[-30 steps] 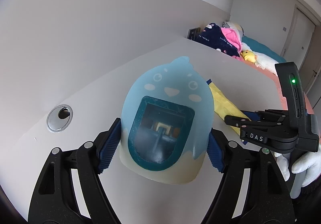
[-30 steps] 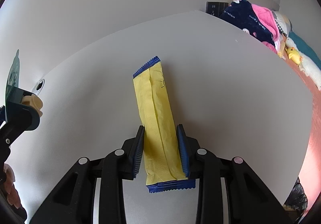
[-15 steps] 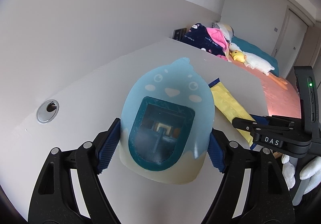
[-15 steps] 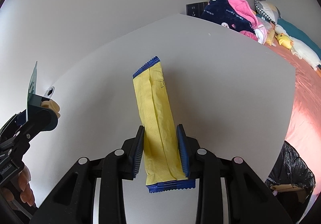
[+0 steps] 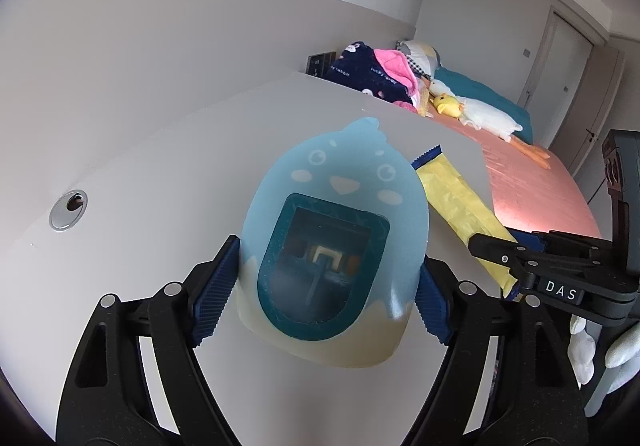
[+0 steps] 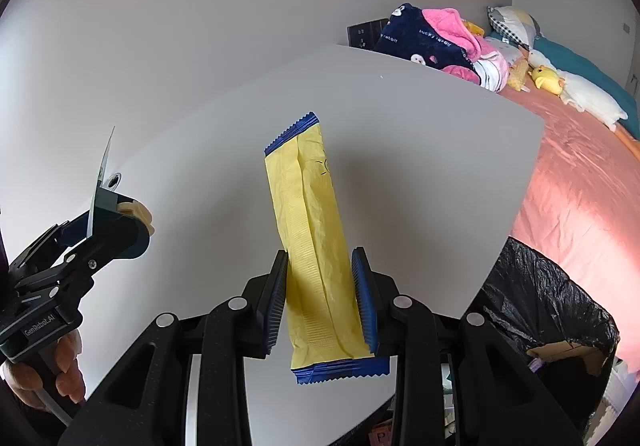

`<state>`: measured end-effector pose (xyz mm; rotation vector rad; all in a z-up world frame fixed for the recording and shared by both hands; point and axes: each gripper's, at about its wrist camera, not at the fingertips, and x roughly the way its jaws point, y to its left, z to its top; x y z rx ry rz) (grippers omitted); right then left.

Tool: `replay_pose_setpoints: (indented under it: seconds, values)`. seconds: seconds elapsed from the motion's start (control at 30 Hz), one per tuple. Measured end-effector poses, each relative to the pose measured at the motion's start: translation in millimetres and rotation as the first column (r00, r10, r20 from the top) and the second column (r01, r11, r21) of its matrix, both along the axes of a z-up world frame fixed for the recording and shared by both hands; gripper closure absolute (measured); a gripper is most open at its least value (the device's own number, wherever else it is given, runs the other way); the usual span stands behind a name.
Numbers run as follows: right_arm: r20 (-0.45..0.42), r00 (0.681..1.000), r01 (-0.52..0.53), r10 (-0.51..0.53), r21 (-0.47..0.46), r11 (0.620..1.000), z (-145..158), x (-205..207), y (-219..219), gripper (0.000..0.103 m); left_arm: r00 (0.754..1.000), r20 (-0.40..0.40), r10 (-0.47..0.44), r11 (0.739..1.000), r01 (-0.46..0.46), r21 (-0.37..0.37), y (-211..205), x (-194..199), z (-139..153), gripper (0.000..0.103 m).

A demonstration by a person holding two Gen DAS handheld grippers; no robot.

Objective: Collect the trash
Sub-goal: 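Lift and carry the blue container and yellow packet over the black bin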

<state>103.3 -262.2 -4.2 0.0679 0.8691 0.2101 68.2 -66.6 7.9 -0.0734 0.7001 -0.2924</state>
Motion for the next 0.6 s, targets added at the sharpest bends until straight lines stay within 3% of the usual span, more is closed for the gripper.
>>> replay_pose_setpoints:
  seconds: [0.6]
  values:
    - [0.036, 0.997, 0.061, -0.062, 0.017, 0.998, 8, -60, -44, 0.069, 0.992, 0.025, -0.122, 0.992, 0.122, 0.018, -56, -37, 9, 0.025]
